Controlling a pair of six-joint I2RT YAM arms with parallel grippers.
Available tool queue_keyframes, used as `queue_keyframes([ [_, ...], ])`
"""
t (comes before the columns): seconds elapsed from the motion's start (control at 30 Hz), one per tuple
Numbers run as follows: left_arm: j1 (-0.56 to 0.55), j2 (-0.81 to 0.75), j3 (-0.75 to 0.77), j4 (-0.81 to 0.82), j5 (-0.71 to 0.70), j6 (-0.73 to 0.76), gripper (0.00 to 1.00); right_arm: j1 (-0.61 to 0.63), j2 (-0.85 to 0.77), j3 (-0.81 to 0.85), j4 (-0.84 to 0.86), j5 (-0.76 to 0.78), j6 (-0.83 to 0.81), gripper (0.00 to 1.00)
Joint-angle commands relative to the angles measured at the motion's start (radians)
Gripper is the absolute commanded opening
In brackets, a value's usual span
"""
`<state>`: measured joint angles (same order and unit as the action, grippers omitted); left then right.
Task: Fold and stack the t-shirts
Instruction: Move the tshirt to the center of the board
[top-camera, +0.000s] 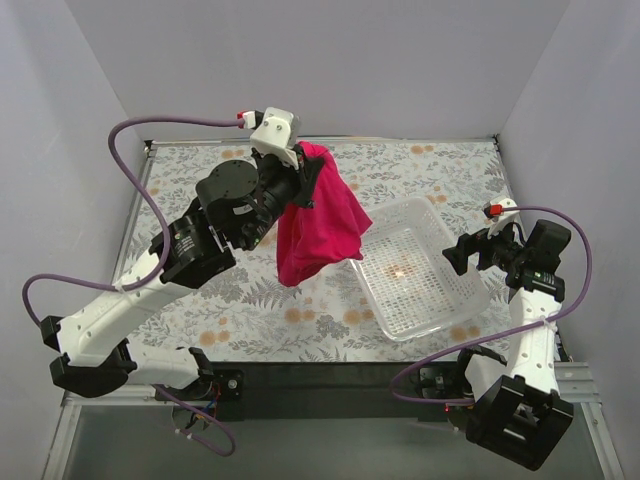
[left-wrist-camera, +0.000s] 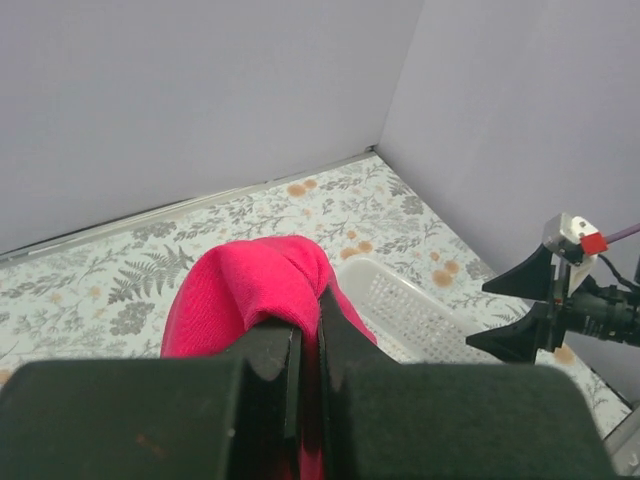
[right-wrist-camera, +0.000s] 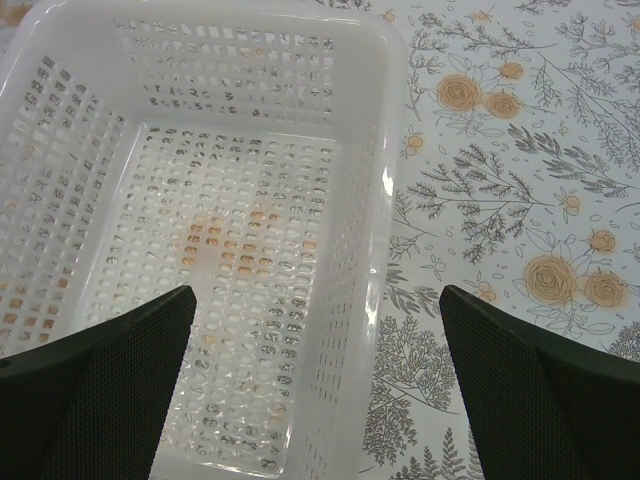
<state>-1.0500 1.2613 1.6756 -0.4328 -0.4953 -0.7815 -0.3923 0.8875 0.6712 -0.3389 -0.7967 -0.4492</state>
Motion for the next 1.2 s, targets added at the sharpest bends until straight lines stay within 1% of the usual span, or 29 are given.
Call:
queue_keyframes([
  [0.0, 0.001, -0.045, -0.040, 0.009, -0.055, 0.034, 0.00, -0.003, 0.005, -0.005, 0.026, -0.029, -0.009, 0.98],
  [0.13, 0.018, -0.079, -0.186, 0.034, -0.058, -0.007, 0.00, -0.003, 0.013, -0.007, 0.020, -0.033, -0.019, 0.98],
  [0.17, 0.034, -0.089, -0.245, 0.040, -0.046, -0.030, 0.00, -0.003, 0.019, -0.007, 0.018, -0.033, -0.022, 0.98],
  [0.27, 0.085, -0.099, -0.336, 0.054, -0.028, -0.077, 0.00, -0.003, 0.027, -0.004, 0.003, -0.038, -0.039, 0.98],
  [0.3, 0.100, -0.102, -0.406, 0.068, -0.017, -0.087, 0.05, -0.003, 0.030, -0.004, -0.002, -0.035, -0.045, 0.98],
  [0.33, 0.140, -0.102, -0.436, 0.072, 0.003, -0.102, 0.13, -0.003, 0.033, -0.002, -0.008, -0.033, -0.051, 0.98],
  [0.37, 0.162, -0.102, -0.470, 0.074, 0.029, -0.143, 0.25, -0.003, 0.033, -0.002, -0.009, -0.033, -0.055, 0.98],
  [0.4, 0.183, -0.102, -0.519, 0.081, 0.093, -0.159, 0.47, -0.003, 0.034, -0.002, -0.011, -0.030, -0.059, 0.98],
  [0.43, 0.202, -0.100, -0.542, 0.083, 0.118, -0.170, 0.61, -0.003, 0.036, -0.002, -0.009, -0.029, -0.062, 0.98],
  [0.47, 0.221, -0.099, -0.556, 0.083, 0.129, -0.177, 0.71, -0.003, 0.044, -0.002, -0.011, -0.026, -0.072, 0.98],
  [0.53, 0.223, -0.105, -0.588, 0.082, 0.132, -0.180, 0.86, -0.002, 0.065, 0.004, -0.021, -0.003, -0.091, 0.98],
  [0.63, 0.226, -0.143, -0.614, 0.080, 0.129, -0.159, 0.92, 0.015, 0.112, 0.043, -0.063, 0.054, -0.132, 0.98],
  [0.73, 0.226, -0.206, -0.658, 0.095, 0.095, -0.131, 0.93, 0.041, 0.151, 0.088, -0.089, 0.128, -0.174, 0.98],
  [0.87, 0.226, -0.281, -0.811, 0.114, 0.046, -0.127, 0.93, 0.084, 0.255, 0.154, -0.109, 0.220, -0.204, 0.98],
  [1.0, 0.226, -0.349, -0.928, 0.134, 0.012, -0.114, 0.94, 0.157, 0.352, 0.218, -0.109, 0.348, -0.209, 0.95],
  [1.1, 0.226, -0.379, -0.965, 0.155, -0.002, -0.102, 0.93, 0.184, 0.439, 0.272, -0.112, 0.392, -0.186, 0.88],
  [1.13, 0.226, -0.382, -0.967, 0.161, -0.003, -0.099, 0.94, 0.191, 0.476, 0.283, -0.115, 0.396, -0.178, 0.82],
  [1.17, 0.226, -0.385, -0.967, 0.163, -0.002, -0.098, 0.94, 0.201, 0.491, 0.291, -0.124, 0.398, -0.175, 0.78],
])
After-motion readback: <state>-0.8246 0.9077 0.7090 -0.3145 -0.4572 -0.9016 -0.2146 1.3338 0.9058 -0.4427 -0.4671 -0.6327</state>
